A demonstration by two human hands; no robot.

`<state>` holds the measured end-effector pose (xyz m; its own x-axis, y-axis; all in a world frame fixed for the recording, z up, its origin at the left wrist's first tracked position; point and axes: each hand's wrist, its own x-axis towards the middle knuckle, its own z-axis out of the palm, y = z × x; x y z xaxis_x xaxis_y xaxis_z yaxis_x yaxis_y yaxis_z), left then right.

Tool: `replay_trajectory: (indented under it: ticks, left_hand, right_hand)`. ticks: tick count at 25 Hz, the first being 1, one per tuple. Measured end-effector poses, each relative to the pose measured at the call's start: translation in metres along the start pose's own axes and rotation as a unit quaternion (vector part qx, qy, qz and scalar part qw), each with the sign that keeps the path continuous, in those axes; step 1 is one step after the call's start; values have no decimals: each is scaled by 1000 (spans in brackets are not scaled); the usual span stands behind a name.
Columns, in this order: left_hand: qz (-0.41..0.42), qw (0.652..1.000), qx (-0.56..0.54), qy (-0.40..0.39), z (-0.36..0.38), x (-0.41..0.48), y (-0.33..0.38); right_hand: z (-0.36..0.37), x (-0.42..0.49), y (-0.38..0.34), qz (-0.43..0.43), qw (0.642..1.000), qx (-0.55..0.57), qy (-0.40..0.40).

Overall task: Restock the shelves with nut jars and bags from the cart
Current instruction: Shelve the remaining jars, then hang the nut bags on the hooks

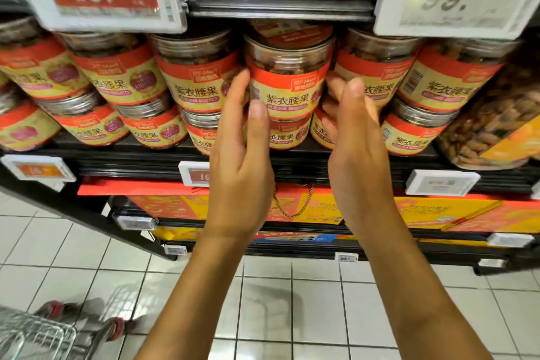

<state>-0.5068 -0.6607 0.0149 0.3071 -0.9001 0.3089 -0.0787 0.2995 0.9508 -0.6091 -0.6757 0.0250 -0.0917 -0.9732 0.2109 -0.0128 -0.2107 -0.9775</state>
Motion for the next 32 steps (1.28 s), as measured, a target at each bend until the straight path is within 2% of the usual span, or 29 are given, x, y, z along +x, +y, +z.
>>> replay_trajectory:
  ticks: [2,6,9,14,17,19,21,24,28,30,32]
  left_hand:
    - [18,999,40,1,-4,-7,-7]
    - [2,999,19,-40,-3,-7,-13]
    - [-2,997,76,-30,2,0,-15]
    - [7,993,108,-57,-11,-17,-20]
    - [-37,983,177,-18,-40,-48,-36]
    - [-60,973,223,6,-64,-48,-46]
    - [-55,964,261,-12,-78,-33,-52]
    - [-24,954,289,-73,-82,-17,-54]
    - [5,952,291,-100,-81,-10,-58]
    - [16,958,270,-90,-89,-11,-59]
    - [21,968,247,-33,-109,-12,-58]
  right_hand:
    - [0,-7,4,-15,998,-13,54]
    - [3,-8,8,-9,999,-27,32]
    - [5,0,10,-4,998,-45,32]
    - [-1,-12,21,-28,997,-63,19]
    - [8,-42,34,-83,982,-158,-62]
    - [26,-50,44,-71,965,-208,-144]
    - [45,-45,50,-54,954,-226,-187]
    - [65,-42,56,-49,959,-230,-159]
    - [73,-39,58,-50,967,-224,-112]
    - [75,-38,58,-53,971,-218,-78]
    - [85,-45,55,-64,977,-196,-49]
